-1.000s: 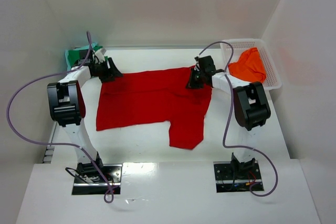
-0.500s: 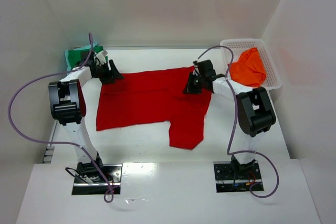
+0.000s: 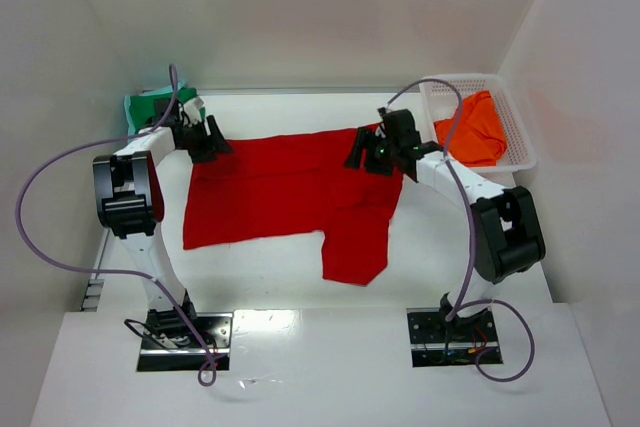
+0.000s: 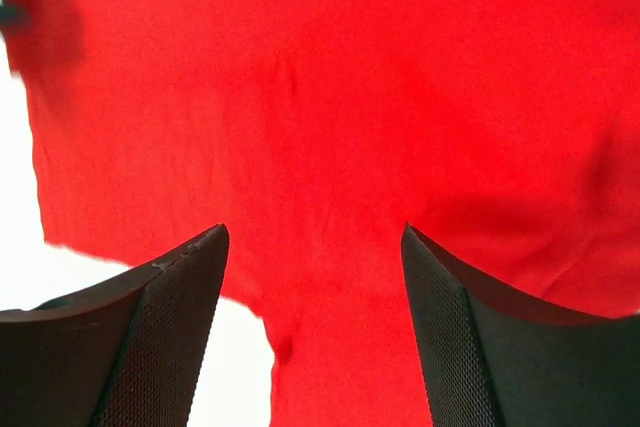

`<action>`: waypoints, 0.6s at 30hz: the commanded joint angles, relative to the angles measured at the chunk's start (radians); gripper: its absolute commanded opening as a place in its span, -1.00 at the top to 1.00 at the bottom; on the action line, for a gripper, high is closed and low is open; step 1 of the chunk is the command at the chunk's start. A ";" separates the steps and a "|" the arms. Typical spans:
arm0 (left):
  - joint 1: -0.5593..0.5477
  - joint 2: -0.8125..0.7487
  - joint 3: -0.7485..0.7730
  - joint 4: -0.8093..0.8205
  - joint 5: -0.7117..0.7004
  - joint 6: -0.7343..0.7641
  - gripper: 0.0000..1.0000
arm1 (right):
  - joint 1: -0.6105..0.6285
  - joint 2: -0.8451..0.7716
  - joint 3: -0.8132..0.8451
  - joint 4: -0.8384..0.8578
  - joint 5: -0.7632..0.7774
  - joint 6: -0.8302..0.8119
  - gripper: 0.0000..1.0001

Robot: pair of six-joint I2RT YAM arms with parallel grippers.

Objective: Fold and stack the t-shirts
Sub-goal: Fold the flattened tshirt in 1/3 of the way

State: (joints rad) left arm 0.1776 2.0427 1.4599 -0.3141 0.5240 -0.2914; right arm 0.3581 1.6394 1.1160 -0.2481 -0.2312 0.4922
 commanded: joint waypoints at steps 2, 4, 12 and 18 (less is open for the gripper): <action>-0.018 -0.079 -0.015 0.012 -0.135 -0.011 -0.41 | -0.106 0.004 0.141 0.055 0.125 -0.028 -0.13; -0.055 -0.101 -0.024 0.012 -0.228 -0.021 -0.34 | -0.118 0.087 0.218 0.030 0.147 -0.037 0.49; -0.101 -0.136 -0.073 0.046 -0.413 -0.077 0.68 | -0.131 0.364 0.470 -0.046 0.205 -0.099 1.00; -0.101 -0.124 -0.073 0.060 -0.458 -0.104 1.00 | -0.131 0.537 0.636 -0.085 0.205 -0.122 1.00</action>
State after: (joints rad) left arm 0.0693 1.9430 1.3942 -0.2865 0.1296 -0.3673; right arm 0.2199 2.1374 1.6475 -0.3049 -0.0510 0.4022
